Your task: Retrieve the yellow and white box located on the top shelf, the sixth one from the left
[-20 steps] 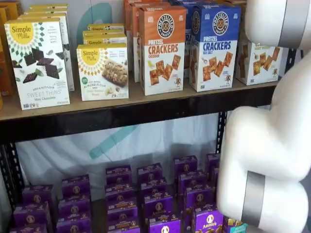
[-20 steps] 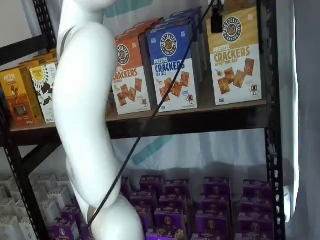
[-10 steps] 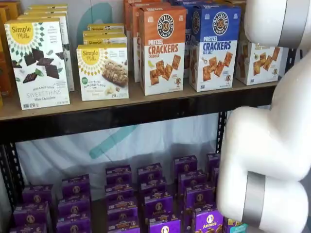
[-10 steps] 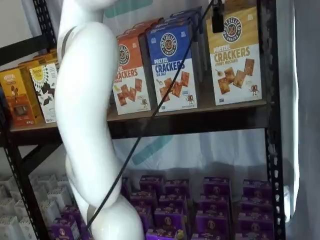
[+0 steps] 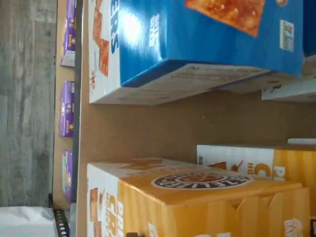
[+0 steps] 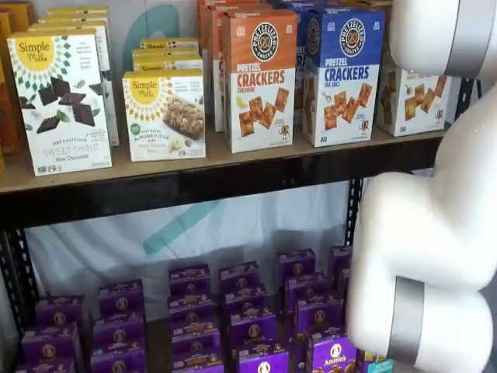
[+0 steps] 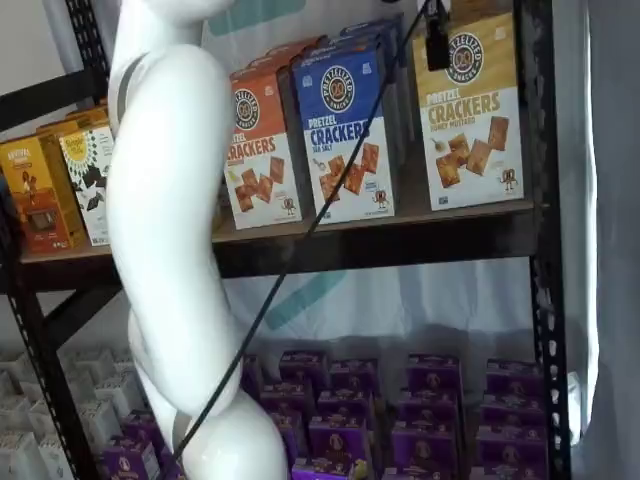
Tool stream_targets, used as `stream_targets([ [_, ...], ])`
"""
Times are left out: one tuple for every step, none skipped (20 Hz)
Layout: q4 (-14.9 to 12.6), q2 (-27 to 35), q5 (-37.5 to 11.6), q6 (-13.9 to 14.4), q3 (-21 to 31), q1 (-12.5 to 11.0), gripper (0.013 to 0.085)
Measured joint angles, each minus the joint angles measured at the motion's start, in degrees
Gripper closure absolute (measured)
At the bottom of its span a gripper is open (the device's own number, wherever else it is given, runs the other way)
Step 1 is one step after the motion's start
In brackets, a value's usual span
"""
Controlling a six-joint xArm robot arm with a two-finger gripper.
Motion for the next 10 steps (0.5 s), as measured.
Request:
stream_targets([
  [-0.29,0.13,0.35,0.10,-0.23,0.11,0.0130],
  [-0.59,0.18,0.55,0.15,-0.34,0.21,0.0130],
  [-0.93,0.19,0.73,0.21,-0.39,0.35,0.0130],
  [-1.39,0.18,0.91,0.28,-0.40,0.52,0.0130],
  [-1.79,0.19,1.11,0.34,-0.47,0.66,0.0130],
  [-2.40,0.17,1.27,0.39,-0.47,0.87,0.0130],
  [-3.20,0.24,1.63,0.46,-0.64,1.12,0.0130],
  [-3.77,0.35,1.99,0.52,-0.88,1.29,0.0130],
  [-4.22,0.43,2.27,0.56,-1.06,1.42,0.0130],
  [-4.48,0.46,2.42,0.58,-1.16,1.48,0.0130],
])
